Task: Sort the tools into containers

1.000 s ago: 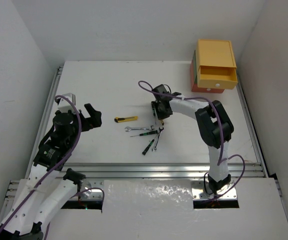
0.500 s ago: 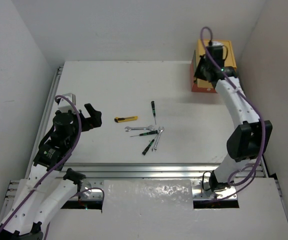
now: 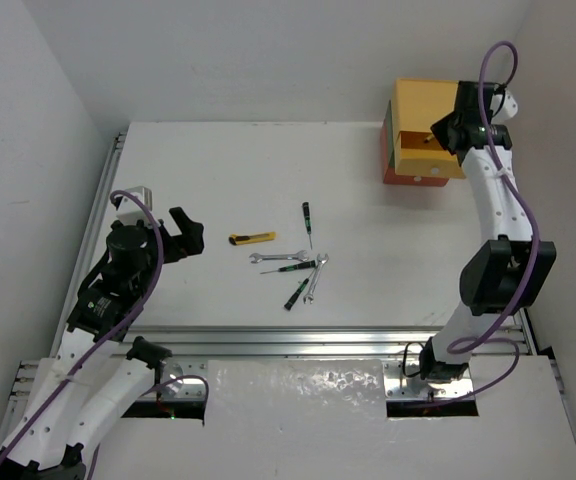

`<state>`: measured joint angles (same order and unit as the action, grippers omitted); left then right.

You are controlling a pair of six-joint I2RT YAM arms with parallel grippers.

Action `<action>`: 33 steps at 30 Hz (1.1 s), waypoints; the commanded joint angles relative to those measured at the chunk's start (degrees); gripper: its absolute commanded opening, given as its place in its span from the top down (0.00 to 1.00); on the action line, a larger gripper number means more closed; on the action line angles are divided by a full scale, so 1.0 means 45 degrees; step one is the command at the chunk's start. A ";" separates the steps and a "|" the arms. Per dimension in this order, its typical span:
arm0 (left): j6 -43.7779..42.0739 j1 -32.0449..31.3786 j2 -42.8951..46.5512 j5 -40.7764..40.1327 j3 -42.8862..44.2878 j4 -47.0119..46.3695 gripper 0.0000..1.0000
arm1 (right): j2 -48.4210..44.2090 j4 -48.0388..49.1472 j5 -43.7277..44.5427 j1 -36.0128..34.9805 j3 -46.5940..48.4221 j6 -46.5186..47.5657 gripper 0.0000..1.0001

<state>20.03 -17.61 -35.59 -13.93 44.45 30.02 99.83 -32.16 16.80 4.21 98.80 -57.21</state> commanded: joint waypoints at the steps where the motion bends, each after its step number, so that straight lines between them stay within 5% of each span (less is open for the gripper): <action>1: 0.0060 -0.0131 0.0039 -0.0009 0.0123 -0.0304 0.00 | 0.0607 0.0057 -0.0019 0.0236 0.0523 -0.1524 1.00; 7: 0.0060 -0.0131 0.0039 -0.0048 0.0123 -0.0265 0.00 | 0.0610 0.0309 -0.0472 0.0393 -0.0177 -0.2168 0.94; 9: 0.0080 -0.0131 0.0078 -0.0048 0.0123 -0.0284 0.00 | 0.0453 0.0545 -0.0413 0.0393 -0.0548 -0.2169 0.78; 10: 0.0060 -0.0131 0.0078 -0.0048 0.0142 -0.0285 0.00 | 0.0413 0.0642 -0.0412 0.0412 -0.0550 -0.2015 0.59; 14: 0.0060 -0.0150 0.0097 -0.0029 0.0123 -0.0285 0.00 | 0.0608 0.0429 -0.0607 0.0413 0.0325 -0.1449 0.34; 22: 0.0157 -0.0150 -0.0584 0.0088 0.0201 -0.0285 0.00 | 0.0354 0.0935 -0.2185 0.0374 0.1596 0.0735 0.31; 27: 0.1754 -0.0150 -0.3648 0.1665 0.1216 0.0147 0.01 | 0.0064 -0.0796 -0.4235 -0.0618 0.3219 0.3490 0.28; 29: 0.2923 -0.0150 -0.4976 0.2744 0.1295 -0.0457 0.01 | -0.0521 -0.1152 -0.4105 -0.1765 0.2248 0.5207 0.22; 33: 0.4396 -0.0383 -0.7086 0.1070 0.1994 -0.1084 0.00 | -0.3580 -0.1077 -0.3752 -0.3627 -0.1674 0.7434 0.04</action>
<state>32.56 -18.15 -64.23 -6.83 49.52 28.45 92.79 -33.82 1.87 -6.76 99.39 -36.03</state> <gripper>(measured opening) 0.996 0.932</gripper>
